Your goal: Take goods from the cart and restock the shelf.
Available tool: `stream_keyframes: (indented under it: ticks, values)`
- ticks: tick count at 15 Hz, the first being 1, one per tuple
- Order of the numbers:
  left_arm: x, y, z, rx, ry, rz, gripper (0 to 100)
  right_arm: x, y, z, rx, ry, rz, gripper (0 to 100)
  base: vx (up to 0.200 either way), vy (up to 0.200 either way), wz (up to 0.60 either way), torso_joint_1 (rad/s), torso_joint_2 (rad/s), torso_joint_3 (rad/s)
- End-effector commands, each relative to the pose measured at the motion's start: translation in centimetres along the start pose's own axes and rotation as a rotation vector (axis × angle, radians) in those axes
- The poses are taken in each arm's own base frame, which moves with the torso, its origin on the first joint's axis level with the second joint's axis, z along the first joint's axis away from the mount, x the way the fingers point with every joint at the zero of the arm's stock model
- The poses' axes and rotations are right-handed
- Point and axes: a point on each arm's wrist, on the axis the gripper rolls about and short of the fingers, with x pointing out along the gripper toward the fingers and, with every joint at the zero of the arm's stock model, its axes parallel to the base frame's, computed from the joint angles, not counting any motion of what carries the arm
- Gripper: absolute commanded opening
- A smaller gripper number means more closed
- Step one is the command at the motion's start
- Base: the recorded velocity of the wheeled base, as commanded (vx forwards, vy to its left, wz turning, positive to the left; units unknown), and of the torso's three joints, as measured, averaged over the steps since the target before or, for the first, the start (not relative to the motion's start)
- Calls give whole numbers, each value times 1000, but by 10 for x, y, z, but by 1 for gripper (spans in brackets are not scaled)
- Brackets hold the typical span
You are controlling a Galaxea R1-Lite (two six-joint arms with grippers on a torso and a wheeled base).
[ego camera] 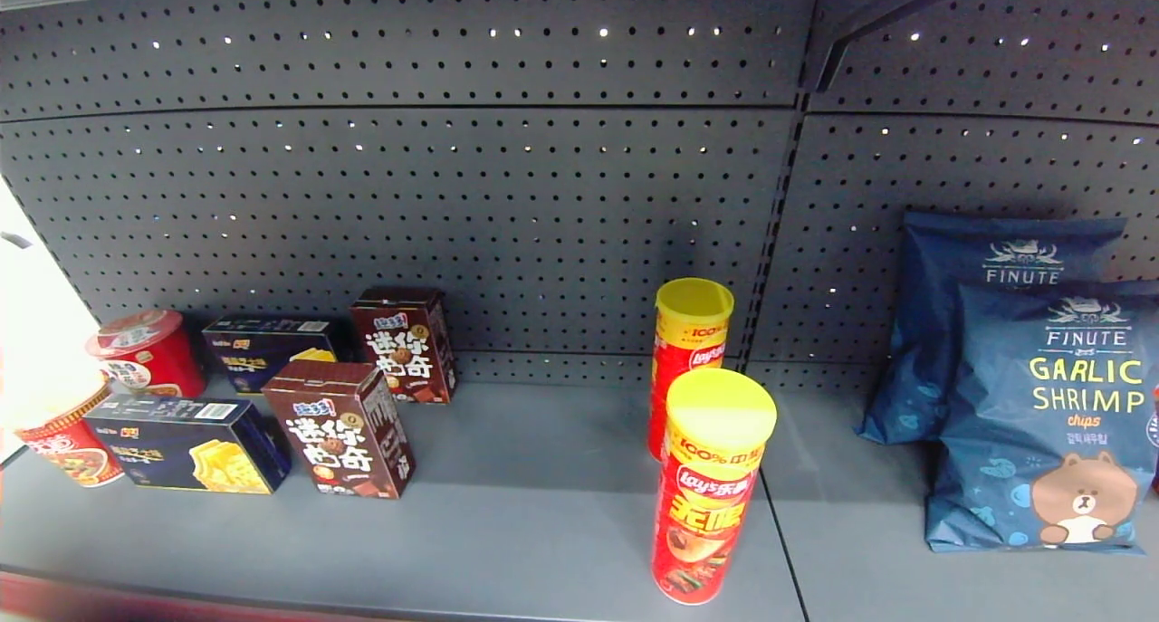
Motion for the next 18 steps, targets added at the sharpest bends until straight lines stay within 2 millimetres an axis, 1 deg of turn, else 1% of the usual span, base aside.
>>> stream_keyframes:
  ticks: [1, 8, 11, 15, 16, 18]
  values:
    - [0, 0, 0, 0, -1, 0, 100, 0, 0, 0, 0, 3, 0, 100, 0, 0, 0, 0, 0, 0]
    - [0, 0, 0, 3, -1, -6, 100, 0, 0, 0, 0, 3, 0, 100, 0, 0, 0, 0, 0, 0]
    - [0, 0, 0, 6, -1, -14, 100, 0, 0, 0, 0, 3, 1, 100, -200, 0, 0, 10, 2, 2]
    - [0, 0, 0, 2, -1, -12, 100, 0, 0, 0, 0, 1, 4, 100, 0, 0, 0, 0, 0, 0]
    - [0, 0, 0, 2, -1, -12, 100, 0, 0, 0, 0, 1, 4, 100, 0, 0, -600, 2, 12, 7]
    - [0, 0, 0, 2, -1, -12, 100, 0, 0, 0, 0, 1, 4, 100, 0, 0, 0, 0, 0, 0]
